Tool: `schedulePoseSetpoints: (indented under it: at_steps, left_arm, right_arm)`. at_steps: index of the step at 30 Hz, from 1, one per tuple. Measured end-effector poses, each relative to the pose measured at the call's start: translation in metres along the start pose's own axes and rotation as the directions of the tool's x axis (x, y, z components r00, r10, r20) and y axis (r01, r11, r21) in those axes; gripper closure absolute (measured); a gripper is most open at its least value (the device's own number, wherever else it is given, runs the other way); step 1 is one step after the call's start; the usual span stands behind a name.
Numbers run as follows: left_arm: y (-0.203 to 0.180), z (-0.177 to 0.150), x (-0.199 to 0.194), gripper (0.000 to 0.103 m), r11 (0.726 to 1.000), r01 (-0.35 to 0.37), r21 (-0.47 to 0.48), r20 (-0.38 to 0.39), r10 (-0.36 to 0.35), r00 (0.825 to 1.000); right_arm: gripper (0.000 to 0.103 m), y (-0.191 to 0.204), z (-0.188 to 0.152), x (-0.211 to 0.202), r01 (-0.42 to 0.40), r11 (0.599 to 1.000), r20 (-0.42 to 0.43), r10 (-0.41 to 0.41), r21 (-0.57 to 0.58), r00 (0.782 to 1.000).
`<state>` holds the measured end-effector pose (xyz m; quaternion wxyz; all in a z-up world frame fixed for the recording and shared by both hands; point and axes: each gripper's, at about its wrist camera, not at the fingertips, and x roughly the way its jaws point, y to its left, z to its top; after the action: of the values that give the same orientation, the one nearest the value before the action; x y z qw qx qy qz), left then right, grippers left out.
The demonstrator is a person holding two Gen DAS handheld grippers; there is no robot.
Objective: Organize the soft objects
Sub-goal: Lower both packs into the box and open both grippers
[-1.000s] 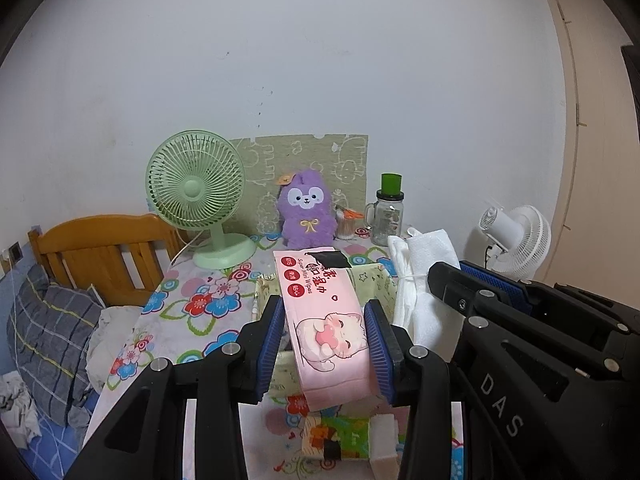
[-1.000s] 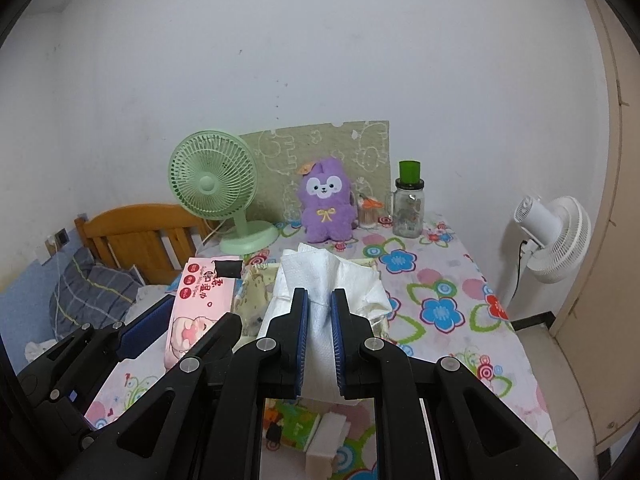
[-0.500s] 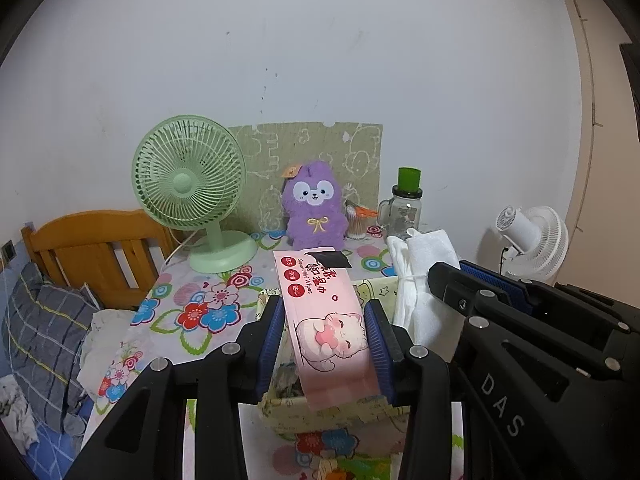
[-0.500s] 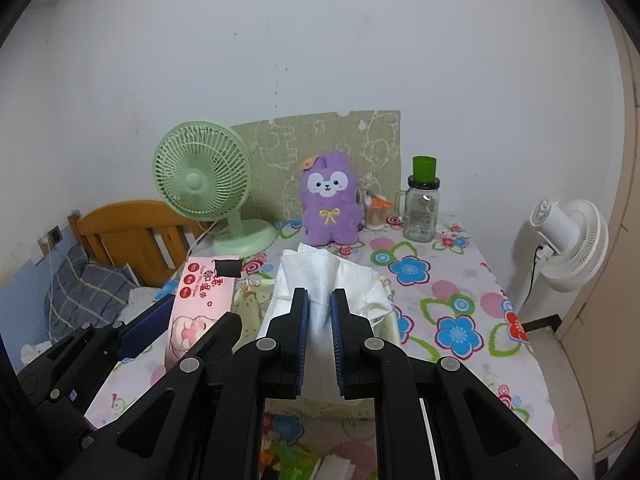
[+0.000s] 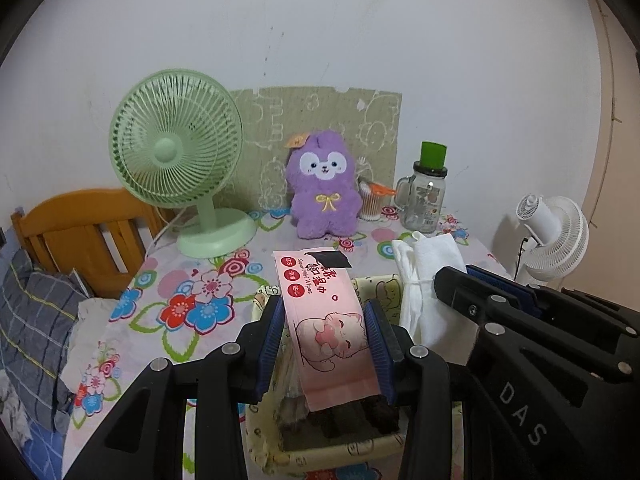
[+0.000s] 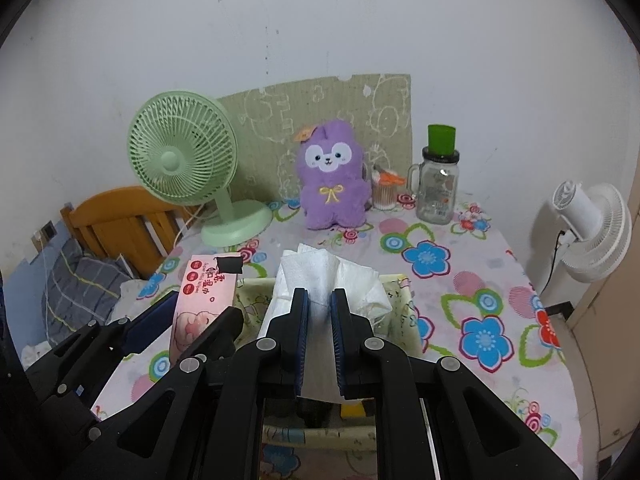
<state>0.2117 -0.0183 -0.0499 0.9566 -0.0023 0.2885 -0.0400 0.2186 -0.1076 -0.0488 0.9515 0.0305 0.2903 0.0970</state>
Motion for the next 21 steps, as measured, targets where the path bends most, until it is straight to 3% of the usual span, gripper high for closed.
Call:
schedulePoseSetpoints:
  at_steps: [5,7,9,16,21]
  left_arm:
    - [0.005,-0.004,0.02,0.058,1.0,0.006,-0.015,-0.047,-0.007,0.999]
    - [0.003,-0.007,0.024,0.052,1.0,-0.008,0.004,-0.053,0.008,0.999]
    - [0.003,-0.009,0.027,0.04,1.0,-0.004,0.006,-0.06,0.004,0.998]
    - [0.006,-0.013,0.034,0.028,1.0,0.0,0.012,-0.074,0.001,0.997]
    - [0.007,-0.014,0.038,0.021,1.0,0.006,0.003,-0.095,-0.006,0.995]
  right_arm:
    - [0.088,0.0,-0.001,0.018,-0.007,1.0,-0.024,0.007,0.0,1.0]
    - [0.088,0.0,-0.002,0.023,-0.009,1.0,-0.033,0.009,0.001,0.999]
    - [0.088,0.0,-0.003,0.028,-0.012,1.0,-0.04,0.012,0.001,0.999]
    - [0.088,-0.001,-0.004,0.038,-0.026,1.0,-0.049,0.026,0.008,0.998]
    - [0.08,0.001,-0.006,0.043,-0.034,0.999,-0.063,0.034,0.002,0.997]
